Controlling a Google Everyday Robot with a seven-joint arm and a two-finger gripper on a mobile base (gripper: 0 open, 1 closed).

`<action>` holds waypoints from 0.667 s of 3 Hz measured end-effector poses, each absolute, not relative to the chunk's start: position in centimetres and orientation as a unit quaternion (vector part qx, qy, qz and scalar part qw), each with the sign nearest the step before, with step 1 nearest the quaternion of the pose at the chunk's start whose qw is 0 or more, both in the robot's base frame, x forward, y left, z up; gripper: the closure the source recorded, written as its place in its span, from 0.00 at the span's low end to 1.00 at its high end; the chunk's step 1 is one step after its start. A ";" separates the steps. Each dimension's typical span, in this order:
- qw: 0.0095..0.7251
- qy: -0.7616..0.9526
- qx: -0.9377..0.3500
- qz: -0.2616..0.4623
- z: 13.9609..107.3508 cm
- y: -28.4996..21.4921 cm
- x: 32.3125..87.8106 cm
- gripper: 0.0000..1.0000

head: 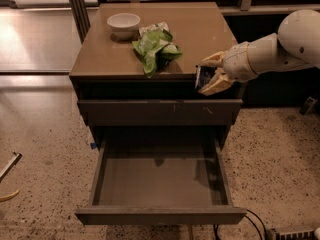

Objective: Pick rxbar blueberry from middle drawer and place on counter

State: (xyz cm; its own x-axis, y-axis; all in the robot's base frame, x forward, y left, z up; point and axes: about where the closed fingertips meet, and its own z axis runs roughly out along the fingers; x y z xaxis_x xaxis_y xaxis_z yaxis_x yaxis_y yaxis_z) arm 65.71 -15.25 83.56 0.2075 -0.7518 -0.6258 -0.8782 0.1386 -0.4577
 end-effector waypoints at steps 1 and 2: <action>0.448 0.633 -0.627 0.074 85.4 -16.5 67.8 1.00; 0.471 0.631 -0.610 0.089 86.8 -17.0 70.0 1.00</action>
Offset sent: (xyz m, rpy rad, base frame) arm 0.0714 -0.0329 0.0582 0.1973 -0.0560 -0.0789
